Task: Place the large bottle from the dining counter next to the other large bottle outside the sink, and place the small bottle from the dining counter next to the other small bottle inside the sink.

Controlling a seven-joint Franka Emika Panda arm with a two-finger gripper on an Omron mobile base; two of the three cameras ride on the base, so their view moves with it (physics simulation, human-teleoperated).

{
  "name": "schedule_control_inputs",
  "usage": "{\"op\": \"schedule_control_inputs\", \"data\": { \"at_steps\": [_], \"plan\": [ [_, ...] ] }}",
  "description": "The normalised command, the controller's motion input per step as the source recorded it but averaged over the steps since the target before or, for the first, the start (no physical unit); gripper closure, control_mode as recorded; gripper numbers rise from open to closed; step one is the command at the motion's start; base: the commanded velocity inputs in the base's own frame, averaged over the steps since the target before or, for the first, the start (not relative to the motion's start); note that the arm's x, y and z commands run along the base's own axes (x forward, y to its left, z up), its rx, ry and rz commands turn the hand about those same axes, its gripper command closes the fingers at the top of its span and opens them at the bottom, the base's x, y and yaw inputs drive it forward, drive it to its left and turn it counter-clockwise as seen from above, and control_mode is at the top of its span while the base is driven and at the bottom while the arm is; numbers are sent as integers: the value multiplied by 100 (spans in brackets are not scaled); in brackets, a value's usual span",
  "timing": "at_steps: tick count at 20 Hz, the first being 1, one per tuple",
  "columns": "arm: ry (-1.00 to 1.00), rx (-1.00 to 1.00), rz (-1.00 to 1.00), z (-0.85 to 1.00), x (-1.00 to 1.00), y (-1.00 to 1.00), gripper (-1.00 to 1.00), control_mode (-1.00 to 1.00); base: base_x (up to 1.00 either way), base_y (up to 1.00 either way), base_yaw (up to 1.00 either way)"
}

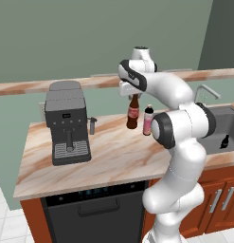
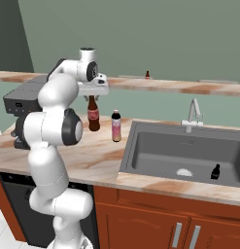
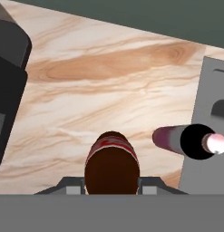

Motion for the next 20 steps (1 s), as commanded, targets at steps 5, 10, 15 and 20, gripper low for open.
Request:
{"op": "schedule_control_inputs", "data": {
  "at_steps": [5,10,15,20],
  "plan": [
    [0,-3,-3,-19,15,12,100,-100,0,0,0],
    [0,-3,-5,-19,8,10,100,-100,0,0,0],
    [0,0,-4,-23,4,3,100,-100,0,0,0],
    [0,0,-4,-6,4,0,100,-100,0,0,0]
  ]
}}
